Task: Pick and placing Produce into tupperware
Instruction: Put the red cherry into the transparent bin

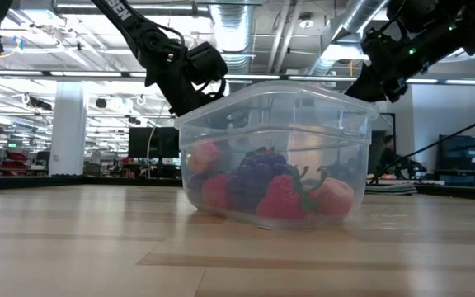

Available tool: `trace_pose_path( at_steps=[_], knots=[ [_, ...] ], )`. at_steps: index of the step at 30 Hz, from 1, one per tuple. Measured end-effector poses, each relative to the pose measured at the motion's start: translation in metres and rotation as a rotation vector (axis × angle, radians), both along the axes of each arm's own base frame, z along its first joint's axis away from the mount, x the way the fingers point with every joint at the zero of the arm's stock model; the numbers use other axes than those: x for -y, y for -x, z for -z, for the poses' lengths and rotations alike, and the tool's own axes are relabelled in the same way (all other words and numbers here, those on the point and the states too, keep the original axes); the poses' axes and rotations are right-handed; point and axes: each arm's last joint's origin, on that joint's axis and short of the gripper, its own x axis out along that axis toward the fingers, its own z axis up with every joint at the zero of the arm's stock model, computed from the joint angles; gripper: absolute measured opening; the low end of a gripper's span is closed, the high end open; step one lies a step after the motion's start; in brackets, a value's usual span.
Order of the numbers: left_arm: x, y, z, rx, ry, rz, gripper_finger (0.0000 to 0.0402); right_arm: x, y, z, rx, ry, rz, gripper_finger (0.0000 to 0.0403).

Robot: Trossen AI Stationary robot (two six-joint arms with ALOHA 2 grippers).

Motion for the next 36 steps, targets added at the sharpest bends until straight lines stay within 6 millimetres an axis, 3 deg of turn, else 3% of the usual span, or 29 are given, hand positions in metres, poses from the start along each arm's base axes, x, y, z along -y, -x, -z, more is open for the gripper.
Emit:
trace_pose_path(
  at_steps=[6, 18, 28, 36],
  knots=[
    [-0.007, 0.003, 0.0, 0.028, 0.075, 0.012, 0.016, 0.0, 0.0, 0.0, 0.003, 0.002, -0.001, 0.0122],
    [-0.008, -0.002, 0.015, 0.031, 0.166, -0.071, 0.0226, -0.004, -0.002, 0.0, 0.007, -0.005, -0.027, 0.0122],
    [-0.009, -0.016, 0.028, 0.012, 0.203, -0.072, 0.0229, -0.011, -0.005, 0.0, 0.014, -0.02, -0.057, 0.0122],
    [-0.011, -0.028, 0.024, -0.023, 0.156, -0.055, 0.0229, -0.018, -0.007, 0.001, 0.01, -0.051, -0.081, 0.0122]
  ],
)
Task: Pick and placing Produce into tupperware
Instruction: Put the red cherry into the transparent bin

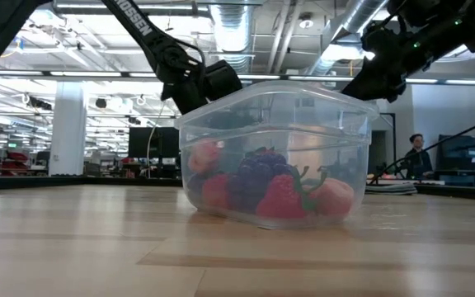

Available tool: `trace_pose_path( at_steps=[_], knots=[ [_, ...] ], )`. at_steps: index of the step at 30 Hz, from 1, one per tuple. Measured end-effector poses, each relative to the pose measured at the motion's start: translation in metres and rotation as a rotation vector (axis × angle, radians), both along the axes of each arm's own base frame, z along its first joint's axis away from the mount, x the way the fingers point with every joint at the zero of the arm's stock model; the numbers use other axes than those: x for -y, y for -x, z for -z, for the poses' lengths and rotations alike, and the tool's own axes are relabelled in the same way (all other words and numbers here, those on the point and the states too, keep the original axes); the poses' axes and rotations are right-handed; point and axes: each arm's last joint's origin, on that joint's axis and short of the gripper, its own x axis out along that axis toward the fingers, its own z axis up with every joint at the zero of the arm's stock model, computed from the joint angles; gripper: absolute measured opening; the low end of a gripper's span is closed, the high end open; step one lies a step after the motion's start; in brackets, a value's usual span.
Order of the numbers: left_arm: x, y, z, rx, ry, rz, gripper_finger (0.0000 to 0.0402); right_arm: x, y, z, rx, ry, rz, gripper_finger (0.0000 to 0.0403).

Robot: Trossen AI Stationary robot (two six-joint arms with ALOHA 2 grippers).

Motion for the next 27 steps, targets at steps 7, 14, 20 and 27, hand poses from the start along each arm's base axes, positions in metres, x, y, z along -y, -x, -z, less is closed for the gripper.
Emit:
trace_pose_path(
  at_steps=[7, 14, 20, 27],
  knots=[
    [-0.005, -0.011, 0.0, -0.042, -0.015, 0.023, 0.0229, -0.005, -0.001, 0.001, -0.01, 0.004, -0.016, 0.0122],
    [-0.004, -0.031, 0.009, -0.12, 0.004, 0.101, 0.0229, -0.005, -0.001, 0.001, -0.01, 0.004, -0.015, 0.0122],
    [-0.004, -0.037, 0.008, -0.165, -0.028, 0.123, 0.0229, -0.006, -0.001, 0.002, -0.026, 0.0, -0.016, 0.0122],
    [-0.007, -0.038, 0.006, -0.167, -0.034, 0.124, 0.0229, -0.005, -0.001, 0.002, -0.029, 0.008, -0.016, 0.0122]
  ],
)
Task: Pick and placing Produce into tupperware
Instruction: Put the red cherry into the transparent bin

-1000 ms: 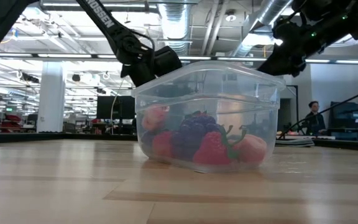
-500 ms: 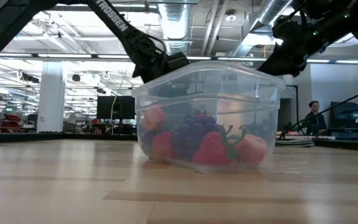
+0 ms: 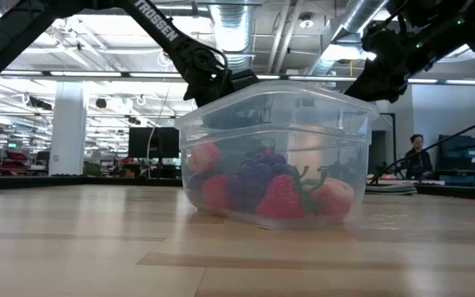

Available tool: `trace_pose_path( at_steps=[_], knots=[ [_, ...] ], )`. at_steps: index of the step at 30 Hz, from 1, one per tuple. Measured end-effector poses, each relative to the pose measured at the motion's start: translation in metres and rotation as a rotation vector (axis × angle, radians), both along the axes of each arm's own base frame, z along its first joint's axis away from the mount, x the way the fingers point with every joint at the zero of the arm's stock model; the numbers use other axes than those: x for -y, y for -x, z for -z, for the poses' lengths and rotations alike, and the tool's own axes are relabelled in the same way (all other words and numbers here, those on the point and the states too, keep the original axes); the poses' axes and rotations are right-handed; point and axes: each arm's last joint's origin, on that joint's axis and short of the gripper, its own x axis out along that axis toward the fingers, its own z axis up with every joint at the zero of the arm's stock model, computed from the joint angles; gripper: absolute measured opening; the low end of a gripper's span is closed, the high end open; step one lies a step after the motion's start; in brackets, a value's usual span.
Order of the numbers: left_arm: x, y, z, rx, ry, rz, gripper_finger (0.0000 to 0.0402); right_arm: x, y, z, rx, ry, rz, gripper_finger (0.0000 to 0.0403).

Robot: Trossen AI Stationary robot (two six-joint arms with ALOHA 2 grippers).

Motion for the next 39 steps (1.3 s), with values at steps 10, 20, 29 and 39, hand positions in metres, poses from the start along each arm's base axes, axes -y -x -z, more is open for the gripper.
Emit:
trace_pose_path(
  at_steps=[10, 20, 29, 39],
  knots=[
    [0.0002, 0.0004, 0.0003, -0.012, -0.015, 0.005, 0.0229, 0.0013, 0.0004, -0.0001, -0.007, 0.019, 0.003, 0.0122],
    [-0.0001, 0.0007, 0.0005, -0.02, -0.031, -0.004, 0.0229, 0.0012, 0.0002, -0.0003, -0.003, 0.019, 0.002, 0.0122],
    [-0.0003, 0.0009, 0.0007, -0.029, -0.046, -0.002, 0.0199, 0.0012, 0.0002, -0.0003, -0.001, 0.013, 0.006, 0.0122],
    [-0.0002, 0.001, 0.0009, -0.041, -0.074, 0.008, 0.0161, 0.0012, 0.0002, -0.0001, -0.001, 0.013, 0.006, 0.0122]
  ],
)
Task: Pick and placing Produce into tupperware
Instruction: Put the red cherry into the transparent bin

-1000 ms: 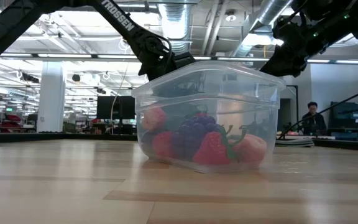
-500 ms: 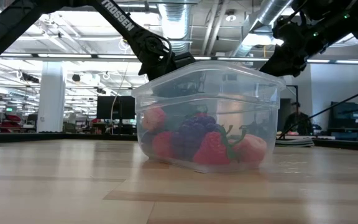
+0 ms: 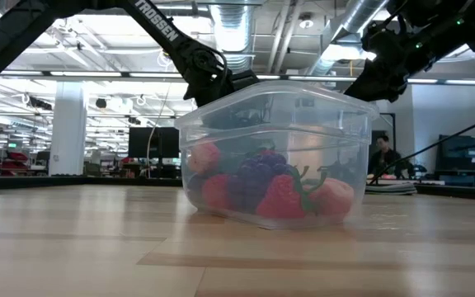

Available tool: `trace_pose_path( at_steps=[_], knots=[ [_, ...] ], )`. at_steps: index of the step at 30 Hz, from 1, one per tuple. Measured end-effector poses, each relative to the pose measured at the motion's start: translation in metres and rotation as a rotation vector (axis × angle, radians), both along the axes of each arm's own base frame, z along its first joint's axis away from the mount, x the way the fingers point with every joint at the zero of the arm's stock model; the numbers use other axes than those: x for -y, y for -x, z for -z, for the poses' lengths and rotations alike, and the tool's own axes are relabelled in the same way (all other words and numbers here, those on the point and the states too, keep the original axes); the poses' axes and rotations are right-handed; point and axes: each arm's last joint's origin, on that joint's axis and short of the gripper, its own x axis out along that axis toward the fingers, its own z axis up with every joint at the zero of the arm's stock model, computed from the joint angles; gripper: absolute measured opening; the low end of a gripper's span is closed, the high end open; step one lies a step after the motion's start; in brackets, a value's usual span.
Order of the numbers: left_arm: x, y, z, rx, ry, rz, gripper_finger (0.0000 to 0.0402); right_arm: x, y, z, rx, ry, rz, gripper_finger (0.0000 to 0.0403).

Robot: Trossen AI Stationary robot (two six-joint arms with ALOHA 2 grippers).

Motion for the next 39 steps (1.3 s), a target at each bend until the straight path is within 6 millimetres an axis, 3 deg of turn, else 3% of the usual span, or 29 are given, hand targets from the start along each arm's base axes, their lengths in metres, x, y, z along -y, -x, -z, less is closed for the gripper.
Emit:
trace_pose_path(
  at_steps=[16, 27, 39],
  knots=[
    [0.004, 0.0, 0.0, -0.03, -0.025, 0.092, 0.0109, 0.0, 0.0, 0.0, 0.0, -0.006, 0.003, 0.0122],
    [0.004, 0.001, 0.001, -0.036, -0.021, 0.125, 0.0109, 0.0, 0.0, 0.0, 0.006, -0.022, 0.013, 0.0122],
    [0.013, 0.001, -0.009, 0.051, 0.129, 0.271, 0.011, 0.0, 0.0, 0.0, 0.009, -0.031, 0.018, 0.0122]
  ],
)
